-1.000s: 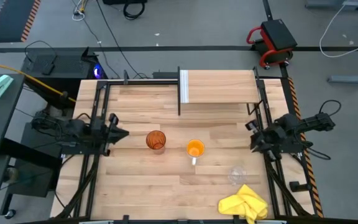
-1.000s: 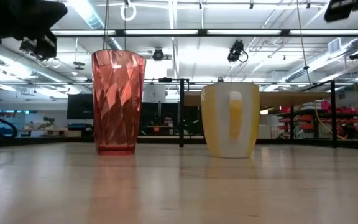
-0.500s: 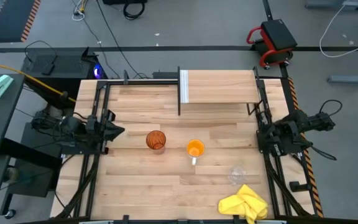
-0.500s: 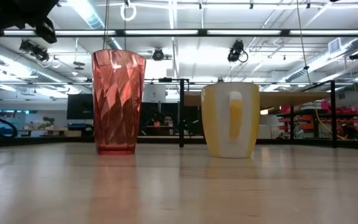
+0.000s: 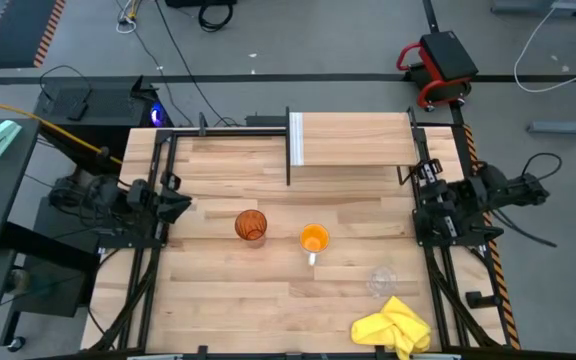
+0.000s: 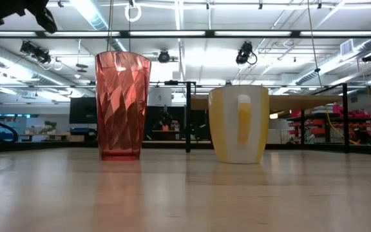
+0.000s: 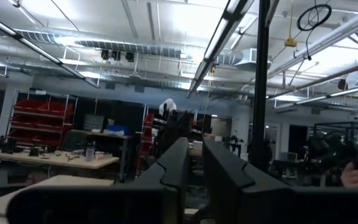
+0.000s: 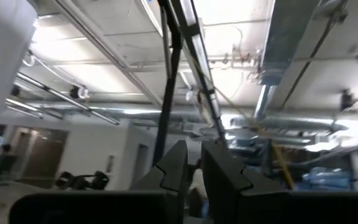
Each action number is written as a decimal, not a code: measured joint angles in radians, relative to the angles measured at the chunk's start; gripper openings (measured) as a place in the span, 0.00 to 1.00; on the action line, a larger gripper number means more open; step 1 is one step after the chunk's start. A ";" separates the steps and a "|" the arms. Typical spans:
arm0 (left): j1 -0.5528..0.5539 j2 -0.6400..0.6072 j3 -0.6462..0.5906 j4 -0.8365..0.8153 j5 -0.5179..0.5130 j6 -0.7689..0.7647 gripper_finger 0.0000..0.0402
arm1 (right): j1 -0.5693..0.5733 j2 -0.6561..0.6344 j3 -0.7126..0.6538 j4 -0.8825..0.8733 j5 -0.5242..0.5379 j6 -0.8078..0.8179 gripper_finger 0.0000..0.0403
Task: Stack small to large cups/mugs on shelf
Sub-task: Adjust the yellow cup on the table, then put the transparent cup on the shelf
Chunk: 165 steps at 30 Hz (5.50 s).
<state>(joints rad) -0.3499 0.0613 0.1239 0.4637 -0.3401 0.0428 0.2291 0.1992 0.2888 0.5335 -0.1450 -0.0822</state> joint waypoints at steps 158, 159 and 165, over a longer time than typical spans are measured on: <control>-0.395 1.137 0.408 -0.625 -0.382 -1.078 0.08 | 0.756 1.149 0.420 -1.547 0.508 2.048 0.00; -0.395 1.137 0.408 -0.625 -0.381 -1.077 0.09 | 0.758 1.153 0.420 -1.546 0.486 2.056 0.00; -0.395 1.137 0.408 -0.625 -0.382 -1.078 0.08 | 0.808 1.175 0.420 -1.488 0.384 2.137 0.00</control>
<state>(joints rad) -0.7452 1.1988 0.5320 -0.1612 -0.7216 -1.0348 1.0373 1.3741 0.7086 -0.9547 0.2393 2.0550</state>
